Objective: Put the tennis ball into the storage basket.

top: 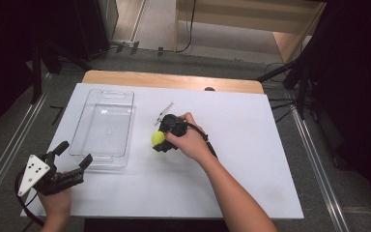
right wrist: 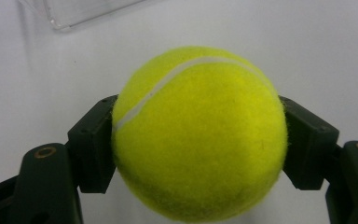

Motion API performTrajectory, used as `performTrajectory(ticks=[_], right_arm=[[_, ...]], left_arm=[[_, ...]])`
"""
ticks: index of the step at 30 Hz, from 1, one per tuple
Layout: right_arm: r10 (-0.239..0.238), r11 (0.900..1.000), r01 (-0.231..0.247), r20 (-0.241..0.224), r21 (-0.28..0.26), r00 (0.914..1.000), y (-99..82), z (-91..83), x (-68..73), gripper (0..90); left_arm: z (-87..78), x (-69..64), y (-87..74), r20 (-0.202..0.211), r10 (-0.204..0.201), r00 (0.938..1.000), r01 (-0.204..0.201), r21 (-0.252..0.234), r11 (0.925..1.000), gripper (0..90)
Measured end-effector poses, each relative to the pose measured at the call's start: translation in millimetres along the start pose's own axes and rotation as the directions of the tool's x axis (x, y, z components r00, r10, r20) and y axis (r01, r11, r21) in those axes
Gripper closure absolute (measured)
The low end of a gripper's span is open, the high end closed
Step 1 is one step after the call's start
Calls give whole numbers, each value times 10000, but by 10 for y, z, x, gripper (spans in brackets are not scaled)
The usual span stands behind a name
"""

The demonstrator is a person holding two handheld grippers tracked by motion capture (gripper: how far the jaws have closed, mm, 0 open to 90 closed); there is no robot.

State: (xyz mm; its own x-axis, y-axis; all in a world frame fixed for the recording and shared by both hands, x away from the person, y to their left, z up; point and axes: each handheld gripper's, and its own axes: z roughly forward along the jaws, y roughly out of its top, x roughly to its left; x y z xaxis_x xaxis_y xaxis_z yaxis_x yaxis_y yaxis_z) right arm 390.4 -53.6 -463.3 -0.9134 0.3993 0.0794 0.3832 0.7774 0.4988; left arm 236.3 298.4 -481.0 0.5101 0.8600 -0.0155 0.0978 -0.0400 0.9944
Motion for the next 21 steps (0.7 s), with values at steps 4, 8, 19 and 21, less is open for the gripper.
performTrajectory(ticks=[4, 8, 19, 21], right_arm=[[6, 10000, -6, -55, -1, 10000, 18, -20, 7, 235], [-41, 10000, 40, -127, -63, 9999, 43, -51, 11, 235], [-229, 9995, 224, -201, -222, 9995, 131, -121, 41, 235], [-215, 9995, 210, -200, -233, 9996, 144, -132, 46, 236]], left_arm=[[1, 0, 0, 0, 2, 10000, -2, -2, 10000, 113], [1, 0, 0, 4, 13, 10000, -13, 7, 10000, 113], [0, -1, 0, 14, 7, 10000, -7, 1, 10000, 113], [0, 0, 0, 7, 6, 10000, -6, 0, 10000, 113]])
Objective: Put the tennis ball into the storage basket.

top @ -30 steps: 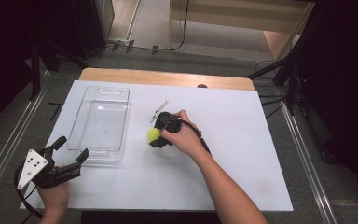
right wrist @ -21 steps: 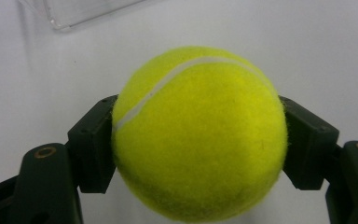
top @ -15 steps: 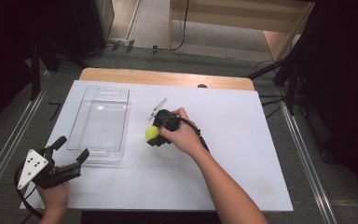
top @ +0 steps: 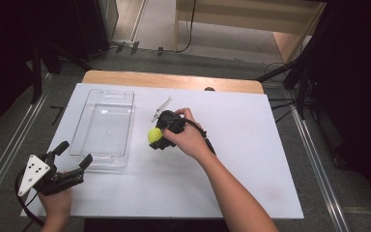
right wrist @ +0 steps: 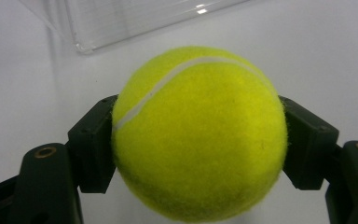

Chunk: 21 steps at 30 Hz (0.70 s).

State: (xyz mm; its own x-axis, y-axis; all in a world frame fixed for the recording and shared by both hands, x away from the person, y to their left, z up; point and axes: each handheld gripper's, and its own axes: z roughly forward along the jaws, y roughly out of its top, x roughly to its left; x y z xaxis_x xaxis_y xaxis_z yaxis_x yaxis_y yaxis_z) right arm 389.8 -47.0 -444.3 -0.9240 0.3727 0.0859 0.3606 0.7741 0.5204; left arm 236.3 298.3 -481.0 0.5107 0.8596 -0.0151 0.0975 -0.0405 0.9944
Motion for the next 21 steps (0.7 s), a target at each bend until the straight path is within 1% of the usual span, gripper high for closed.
performTrajectory(ticks=[1, 3, 4, 6, 13, 15, 16, 18, 21], right_arm=[[-43, 10000, 43, -7, 35, 10000, 7, -8, 0, 236], [20, 10000, -20, 14, 9, 10000, 21, -19, 10, 236], [-31, 10000, 31, -59, 11, 10000, 29, -27, 12, 236], [-129, 9999, 128, -37, -20, 9999, 46, -40, 14, 236], [-199, 9998, 199, -38, -99, 9998, 108, -80, 48, 236], [-284, 9995, 283, -57, -115, 9996, 127, -91, 52, 236], [-208, 9997, 207, -88, -144, 9997, 139, -97, 64, 236], [-318, 9993, 317, -68, -179, 9995, 166, -108, 71, 236], [-304, 9993, 301, -104, -230, 9995, 190, -116, 89, 236]], left_arm=[[1, 0, 0, 0, -2, 10000, 2, -3, 10000, 113], [0, 0, 0, 10, 2, 10000, -2, -2, 10000, 113], [0, 0, 0, 13, 12, 10000, -12, -4, 10000, 113], [0, 0, 0, 11, 13, 10000, -13, -6, 10000, 113], [1, -1, 0, 11, 19, 10000, -19, 0, 10000, 113], [0, -1, 0, 6, -6, 10000, 6, -6, 10000, 113], [0, 0, 0, 1, -2, 10000, 2, 2, 10000, 113], [0, 0, 1, 0, -2, 10000, 2, 8, 10000, 113], [0, 0, 1, 14, 0, 10000, 0, 5, 10000, 113]])
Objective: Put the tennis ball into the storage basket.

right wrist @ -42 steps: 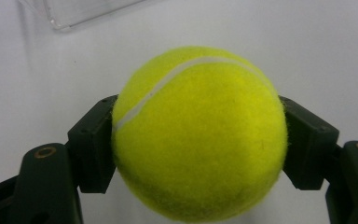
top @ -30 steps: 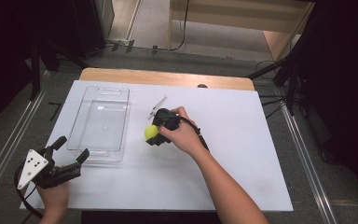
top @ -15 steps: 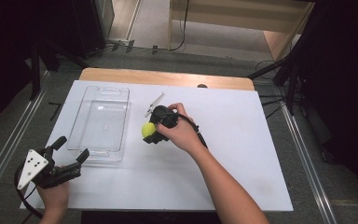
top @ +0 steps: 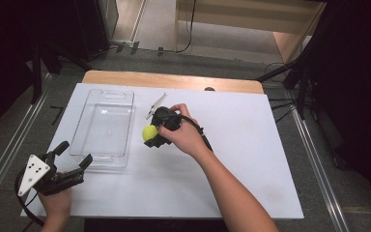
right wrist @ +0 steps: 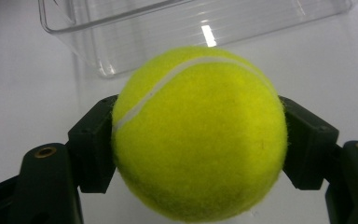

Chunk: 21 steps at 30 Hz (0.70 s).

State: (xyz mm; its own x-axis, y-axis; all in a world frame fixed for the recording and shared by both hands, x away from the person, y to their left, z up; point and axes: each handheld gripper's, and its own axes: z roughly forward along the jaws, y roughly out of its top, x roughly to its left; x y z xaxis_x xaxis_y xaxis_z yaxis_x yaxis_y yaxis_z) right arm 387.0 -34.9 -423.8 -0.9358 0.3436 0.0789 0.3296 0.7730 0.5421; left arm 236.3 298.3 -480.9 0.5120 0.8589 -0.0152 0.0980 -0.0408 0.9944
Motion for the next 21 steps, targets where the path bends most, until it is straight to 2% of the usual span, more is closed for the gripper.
performTrajectory(ticks=[2, 4, 5, 6, 12, 13, 14, 17, 18, 19, 21], right_arm=[[43, 10000, -43, -21, 19, 10000, 6, -3, 8, 236], [-172, 9998, 172, -62, -41, 9998, 34, -8, 8, 236], [54, 10000, -54, -105, -8, 9999, 43, -11, 28, 236], [-172, 9998, 171, -98, -140, 9998, 53, -8, 17, 236], [-240, 9997, 237, -222, -107, 9995, 120, -11, 45, 237], [-112, 9999, 110, -237, -84, 9997, 132, -12, 60, 237], [-266, 9995, 262, -227, -179, 9994, 145, -8, 54, 237], [-256, 9996, 254, -245, -95, 9994, 170, -12, 68, 237], [-418, 9989, 412, -282, -207, 9987, 182, -1, 62, 237], [-302, 9995, 299, -295, -106, 9991, 193, -4, 77, 237], [-368, 9992, 363, -286, -176, 9989, 219, 5, 82, 237]], left_arm=[[0, 1, 0, -2, 13, 10000, -13, 7, 10000, 113], [0, 0, 0, -10, -2, 10000, 2, -8, 10000, 113], [1, 0, 0, -5, 0, 10000, 0, -10, 10000, 113], [1, 0, 0, 10, 8, 10000, -8, -11, 10000, 113], [3, -2, 0, -6, -39, 10000, 39, -26, 10000, 113], [3, -2, 0, -7, -39, 10000, 39, -26, 10000, 113], [3, -2, 0, -7, -39, 10000, 39, -26, 10000, 113], [3, -1, 0, -10, -41, 10000, 41, -24, 10000, 113], [2, -1, 0, 2, -48, 10000, 48, -28, 10000, 113], [1, 1, 0, 9, -47, 10000, 47, -25, 10000, 113], [0, 1, 1, 22, -59, 10000, 59, -24, 10000, 113]])
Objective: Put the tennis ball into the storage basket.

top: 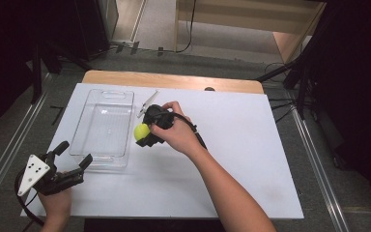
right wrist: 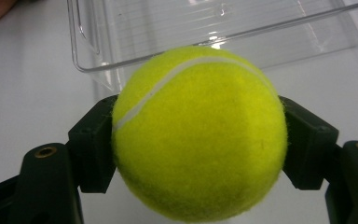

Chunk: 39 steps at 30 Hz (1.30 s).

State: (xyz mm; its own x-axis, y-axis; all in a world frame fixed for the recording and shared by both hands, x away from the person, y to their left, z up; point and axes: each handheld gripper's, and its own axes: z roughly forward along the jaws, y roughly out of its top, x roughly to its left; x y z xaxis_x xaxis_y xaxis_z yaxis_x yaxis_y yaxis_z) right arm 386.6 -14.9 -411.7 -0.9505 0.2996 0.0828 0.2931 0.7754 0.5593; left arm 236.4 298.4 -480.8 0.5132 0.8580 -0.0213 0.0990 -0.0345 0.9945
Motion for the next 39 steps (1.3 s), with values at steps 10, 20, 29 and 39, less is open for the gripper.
performTrajectory(ticks=[10, 20, 29, 39], right_arm=[[-256, 9997, 255, -130, -60, 9996, 129, 14, 41, 237], [-336, 9994, 335, -220, -70, 9992, 223, 26, 73, 237], [-508, 9986, 504, -313, -147, 9982, 309, 57, 106, 237], [-560, 9984, 558, -401, -73, 9976, 396, 123, 160, 237]], left_arm=[[-1, 4, 0, 4, 11, 10000, -11, 5, 10000, 113], [1, 8, 0, 13, 12, 10000, -12, -11, 10000, 113], [1, 7, 0, 32, 9, 10000, -9, 4, 10000, 113], [-1, 8, 1, 35, 11, 10000, -11, 2, 10000, 113]])
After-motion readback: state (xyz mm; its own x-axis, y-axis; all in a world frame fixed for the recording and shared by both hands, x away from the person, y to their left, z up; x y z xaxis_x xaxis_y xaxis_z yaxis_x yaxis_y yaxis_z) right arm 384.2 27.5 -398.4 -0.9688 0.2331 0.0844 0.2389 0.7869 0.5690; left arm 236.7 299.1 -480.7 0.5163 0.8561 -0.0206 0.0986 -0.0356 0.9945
